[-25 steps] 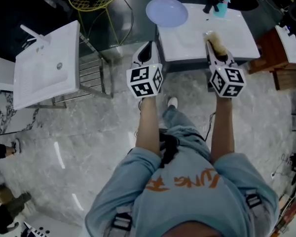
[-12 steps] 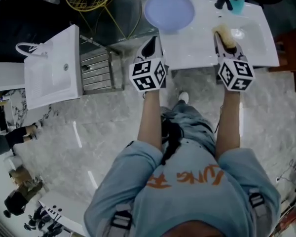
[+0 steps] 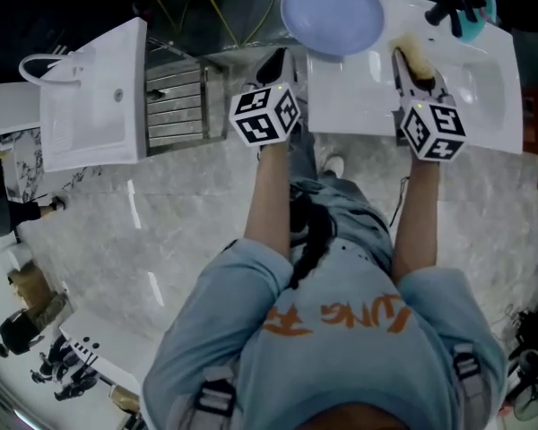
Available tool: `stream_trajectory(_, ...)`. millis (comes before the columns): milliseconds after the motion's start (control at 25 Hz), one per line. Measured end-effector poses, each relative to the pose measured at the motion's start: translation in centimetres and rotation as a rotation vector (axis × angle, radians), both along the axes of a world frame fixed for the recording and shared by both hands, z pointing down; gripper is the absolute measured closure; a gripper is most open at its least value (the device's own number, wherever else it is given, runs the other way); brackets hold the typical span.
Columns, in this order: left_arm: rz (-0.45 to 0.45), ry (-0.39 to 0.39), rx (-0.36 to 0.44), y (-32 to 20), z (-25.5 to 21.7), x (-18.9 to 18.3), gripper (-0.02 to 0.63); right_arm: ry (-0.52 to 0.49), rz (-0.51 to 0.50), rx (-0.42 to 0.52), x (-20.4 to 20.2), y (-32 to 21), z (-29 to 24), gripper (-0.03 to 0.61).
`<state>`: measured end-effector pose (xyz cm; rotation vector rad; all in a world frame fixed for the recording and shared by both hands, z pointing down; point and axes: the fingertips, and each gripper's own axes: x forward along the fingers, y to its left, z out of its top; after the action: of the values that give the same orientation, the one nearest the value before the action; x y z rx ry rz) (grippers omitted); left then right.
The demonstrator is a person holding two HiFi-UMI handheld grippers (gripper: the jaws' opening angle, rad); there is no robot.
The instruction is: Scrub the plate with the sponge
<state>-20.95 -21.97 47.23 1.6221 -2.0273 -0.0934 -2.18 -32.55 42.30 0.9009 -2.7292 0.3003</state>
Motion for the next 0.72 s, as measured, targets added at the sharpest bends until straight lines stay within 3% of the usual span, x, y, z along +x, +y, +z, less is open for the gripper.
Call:
stream_trajectory(80,-0.003,0.02,-0.009,-1.4,0.6,-1.2,0.542,0.017,-0.002,-0.001,-0.9,-1.2,0.1,0.548)
stream_trajectory(400,0.001,0.07,-0.096,-5.9,4.0,-4.5,0.491,0.056,0.002,-0.037,-4.3,-5.4,1.6,0.548)
stream_trajectory(720,0.012,0.236,-0.134,-8.2,8.3,-5.6,0.41,0.095,0.012,-0.084,-5.8,-7.2,4.8,0.548)
